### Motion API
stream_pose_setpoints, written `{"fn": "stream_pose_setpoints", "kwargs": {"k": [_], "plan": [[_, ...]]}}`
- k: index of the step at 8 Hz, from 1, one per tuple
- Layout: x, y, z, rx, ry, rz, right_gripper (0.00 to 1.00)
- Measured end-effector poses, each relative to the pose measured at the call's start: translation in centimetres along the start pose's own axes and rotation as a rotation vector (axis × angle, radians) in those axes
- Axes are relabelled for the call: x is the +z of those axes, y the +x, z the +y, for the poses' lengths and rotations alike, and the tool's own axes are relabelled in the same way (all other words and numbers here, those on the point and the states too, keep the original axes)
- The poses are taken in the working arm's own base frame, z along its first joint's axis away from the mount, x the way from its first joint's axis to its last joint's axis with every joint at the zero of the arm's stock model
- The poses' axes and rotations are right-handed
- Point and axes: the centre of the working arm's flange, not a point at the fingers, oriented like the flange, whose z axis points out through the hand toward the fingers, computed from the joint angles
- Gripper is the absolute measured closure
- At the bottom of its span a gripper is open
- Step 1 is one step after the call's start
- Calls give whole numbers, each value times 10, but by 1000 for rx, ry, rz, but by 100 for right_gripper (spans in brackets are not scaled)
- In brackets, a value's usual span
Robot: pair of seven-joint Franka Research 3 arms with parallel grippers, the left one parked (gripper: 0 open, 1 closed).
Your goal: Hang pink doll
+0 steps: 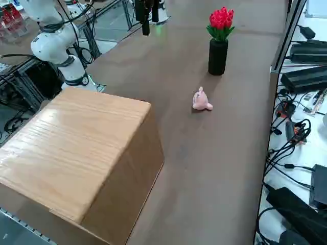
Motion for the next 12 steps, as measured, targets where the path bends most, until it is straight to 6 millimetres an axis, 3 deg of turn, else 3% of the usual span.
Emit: {"fn": "stream_pose_setpoints", "kwargs": {"k": [10, 12], "plan": [[6, -7, 1, 3, 4, -67, 0], [11, -11, 5, 105, 2, -112, 0]]}}
